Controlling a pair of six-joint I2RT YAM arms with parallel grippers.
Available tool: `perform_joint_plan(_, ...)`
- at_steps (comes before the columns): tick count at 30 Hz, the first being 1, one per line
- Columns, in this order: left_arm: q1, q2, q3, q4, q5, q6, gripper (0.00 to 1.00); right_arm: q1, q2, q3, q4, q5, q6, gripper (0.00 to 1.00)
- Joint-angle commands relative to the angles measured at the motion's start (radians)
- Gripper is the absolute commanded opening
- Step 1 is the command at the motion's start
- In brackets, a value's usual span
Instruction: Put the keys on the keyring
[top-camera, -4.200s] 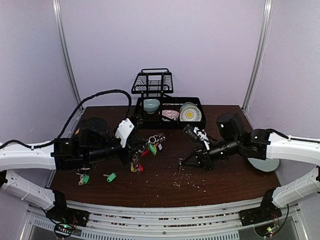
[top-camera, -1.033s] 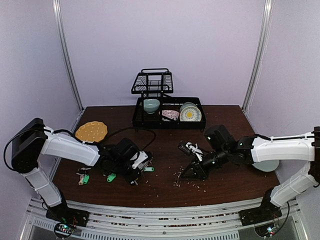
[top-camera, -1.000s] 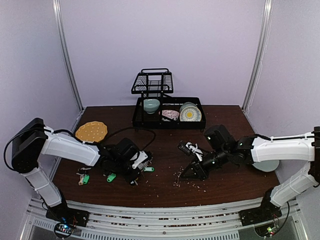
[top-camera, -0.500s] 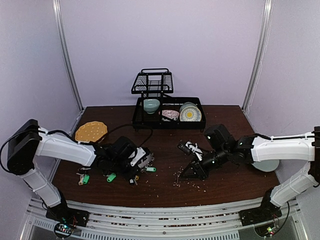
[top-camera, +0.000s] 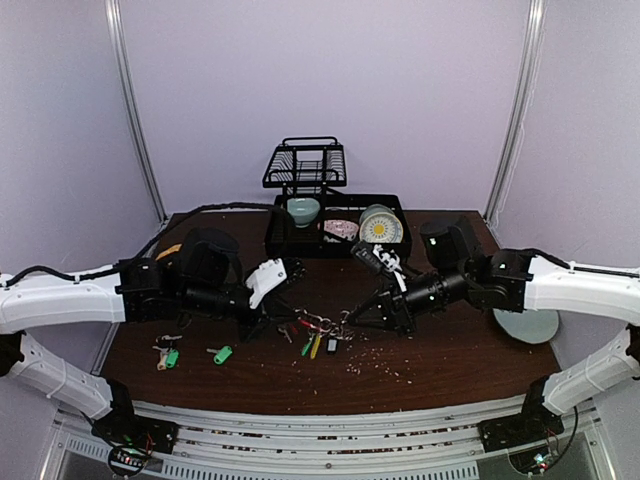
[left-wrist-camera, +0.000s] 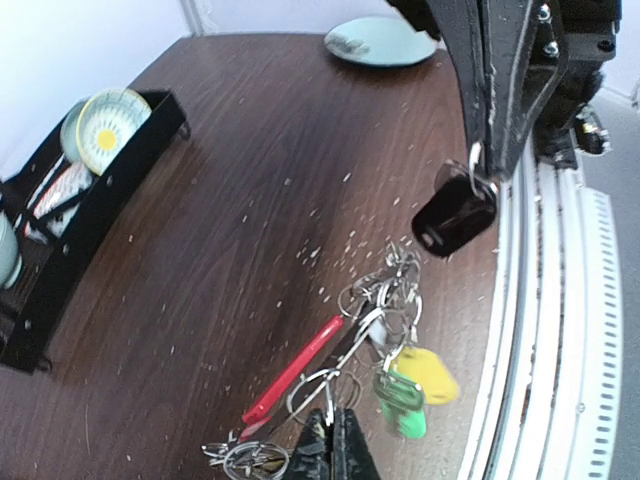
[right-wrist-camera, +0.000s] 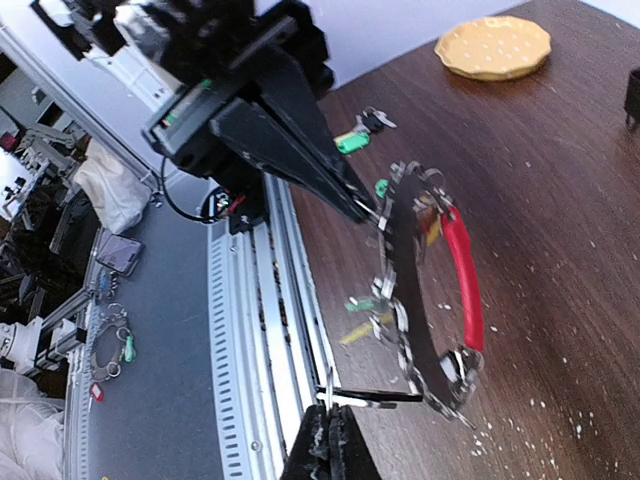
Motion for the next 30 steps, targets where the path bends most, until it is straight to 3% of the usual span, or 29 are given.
perform_joint_plan(1,-0.001,-0.035,0.041,0.03,0.12,0.029,0.0,0.042,-0.053,0.037,0.08,-0.064,0.027,0.0)
perform_joint_plan(6,-0.001,-0.03,0.026,0.029,0.092,0.031,0.0,0.046,-0.061,0.029,0.088,-0.049,0.044,0.0)
perform_joint_plan(9,0.005,0.007,-0.015,0.031,-0.085,-0.011,0.0,0.051,-0.046,0.027,0.094,-0.028,0.05,0.0)
perform_joint_plan(11,0.04,0.072,-0.055,0.052,-0.117,-0.037,0.0,0.051,-0.036,0.015,0.118,-0.021,0.051,0.0)
perform_joint_plan(20,0.08,0.317,-0.111,0.036,0.069,-0.066,0.0,0.052,0.017,-0.007,0.11,0.009,0.044,0.0)
perform_joint_plan(27,0.081,0.303,-0.173,0.013,0.221,-0.065,0.01,0.053,0.054,-0.003,0.105,0.006,0.033,0.0)
perform_joint_plan(30,0.085,0.282,-0.211,0.041,0.236,-0.086,0.15,0.052,0.069,0.002,0.1,0.003,0.024,0.0)
